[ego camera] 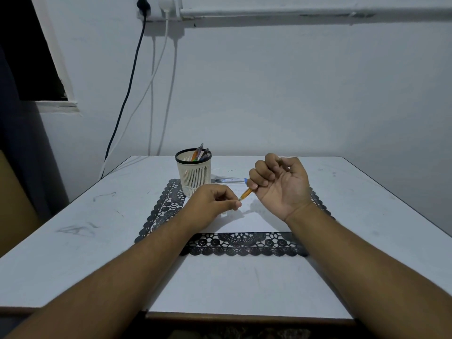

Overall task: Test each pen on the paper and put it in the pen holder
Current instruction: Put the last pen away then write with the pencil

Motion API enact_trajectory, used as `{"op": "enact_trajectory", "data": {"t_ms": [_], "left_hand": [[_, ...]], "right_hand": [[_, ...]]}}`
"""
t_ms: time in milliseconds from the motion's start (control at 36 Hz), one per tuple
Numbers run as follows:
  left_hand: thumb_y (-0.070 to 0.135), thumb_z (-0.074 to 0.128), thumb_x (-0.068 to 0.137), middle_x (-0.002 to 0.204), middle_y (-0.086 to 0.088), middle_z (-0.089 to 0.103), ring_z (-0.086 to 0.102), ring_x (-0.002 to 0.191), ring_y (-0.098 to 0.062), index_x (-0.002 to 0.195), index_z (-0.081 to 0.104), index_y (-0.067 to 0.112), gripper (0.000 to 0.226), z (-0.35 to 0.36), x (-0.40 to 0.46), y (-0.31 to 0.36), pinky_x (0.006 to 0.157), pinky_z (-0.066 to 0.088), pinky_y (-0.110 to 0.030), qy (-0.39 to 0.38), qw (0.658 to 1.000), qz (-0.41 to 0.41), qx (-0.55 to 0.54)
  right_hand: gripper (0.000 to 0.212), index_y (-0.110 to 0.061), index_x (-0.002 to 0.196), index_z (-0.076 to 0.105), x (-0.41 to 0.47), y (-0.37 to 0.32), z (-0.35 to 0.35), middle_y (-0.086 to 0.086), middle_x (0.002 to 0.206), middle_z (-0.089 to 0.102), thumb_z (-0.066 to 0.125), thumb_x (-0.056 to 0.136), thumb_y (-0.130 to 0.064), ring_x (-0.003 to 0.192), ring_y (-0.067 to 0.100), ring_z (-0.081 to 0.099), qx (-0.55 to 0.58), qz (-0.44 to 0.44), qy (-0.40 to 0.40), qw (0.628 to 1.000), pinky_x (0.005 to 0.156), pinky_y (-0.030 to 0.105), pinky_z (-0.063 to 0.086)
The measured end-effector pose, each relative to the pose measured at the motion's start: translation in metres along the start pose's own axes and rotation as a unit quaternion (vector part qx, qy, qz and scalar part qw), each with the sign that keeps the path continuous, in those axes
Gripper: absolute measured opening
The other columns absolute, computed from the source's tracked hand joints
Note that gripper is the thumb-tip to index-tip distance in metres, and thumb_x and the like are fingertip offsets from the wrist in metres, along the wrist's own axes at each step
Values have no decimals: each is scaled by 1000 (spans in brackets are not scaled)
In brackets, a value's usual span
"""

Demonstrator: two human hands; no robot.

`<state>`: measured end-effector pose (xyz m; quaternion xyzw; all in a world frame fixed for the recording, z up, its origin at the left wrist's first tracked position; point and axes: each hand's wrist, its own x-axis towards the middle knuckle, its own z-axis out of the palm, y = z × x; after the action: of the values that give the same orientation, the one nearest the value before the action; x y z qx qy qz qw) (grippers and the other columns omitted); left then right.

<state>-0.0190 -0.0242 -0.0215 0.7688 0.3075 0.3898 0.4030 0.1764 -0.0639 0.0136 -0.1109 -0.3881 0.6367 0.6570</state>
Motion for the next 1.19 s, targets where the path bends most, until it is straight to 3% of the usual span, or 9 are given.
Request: {"op": "enact_trajectory", "data": {"t_ms": [389, 528, 778, 833, 1028, 1194], "left_hand": [[21, 81, 84, 80, -18, 73, 56, 71, -23, 78, 77, 16, 9, 0, 0, -1, 71, 42, -37, 2, 1000, 1, 5], [15, 81, 86, 79, -21, 71, 53, 69, -21, 77, 77, 14, 9, 0, 0, 0, 68, 39, -35, 3, 1000, -3, 2], [16, 81, 87, 77, -9, 74, 56, 68, -14, 78, 77, 17, 10, -1, 1, 0, 67, 42, -31, 9, 1000, -8, 8], [16, 80, 87, 74, -4, 73, 55, 66, -12, 78, 76, 16, 10, -1, 1, 0, 65, 42, -28, 14, 1000, -9, 11], [21, 80, 87, 80, -17, 72, 53, 69, -20, 78, 76, 19, 10, -3, 2, -3, 68, 38, -35, 18, 1000, -12, 11], [22, 79, 89, 81, -12, 74, 57, 72, -21, 80, 77, 19, 10, -4, 2, -4, 72, 43, -36, 18, 1000, -6, 9]], "right_hand": [[24, -18, 69, 27, -1, 0, 0, 1, 65, 19, 37, 88, -30, 61, 19, 19, -3, 3, 3, 1000, 65, 37, 19], [24, -18, 67, 29, -1, 0, 0, 1, 65, 19, 37, 86, -30, 61, 19, 19, -8, 4, 3, 1000, 64, 36, 22], [26, -18, 68, 34, -1, 1, 2, 1, 66, 21, 40, 87, -33, 63, 20, 18, 3, -3, 8, 1000, 64, 35, 29], [29, -17, 70, 37, -2, 2, 1, 1, 66, 25, 42, 89, -39, 64, 20, 20, 20, -5, 14, 1000, 65, 35, 31], [39, -16, 69, 42, -1, 3, -2, 1, 66, 30, 36, 96, -45, 62, 20, 29, 50, -2, 31, 998, 66, 36, 37], [30, -16, 76, 48, -1, 3, -4, 2, 69, 39, 45, 91, -42, 64, 20, 40, 45, -7, 58, 997, 74, 38, 42]]}}
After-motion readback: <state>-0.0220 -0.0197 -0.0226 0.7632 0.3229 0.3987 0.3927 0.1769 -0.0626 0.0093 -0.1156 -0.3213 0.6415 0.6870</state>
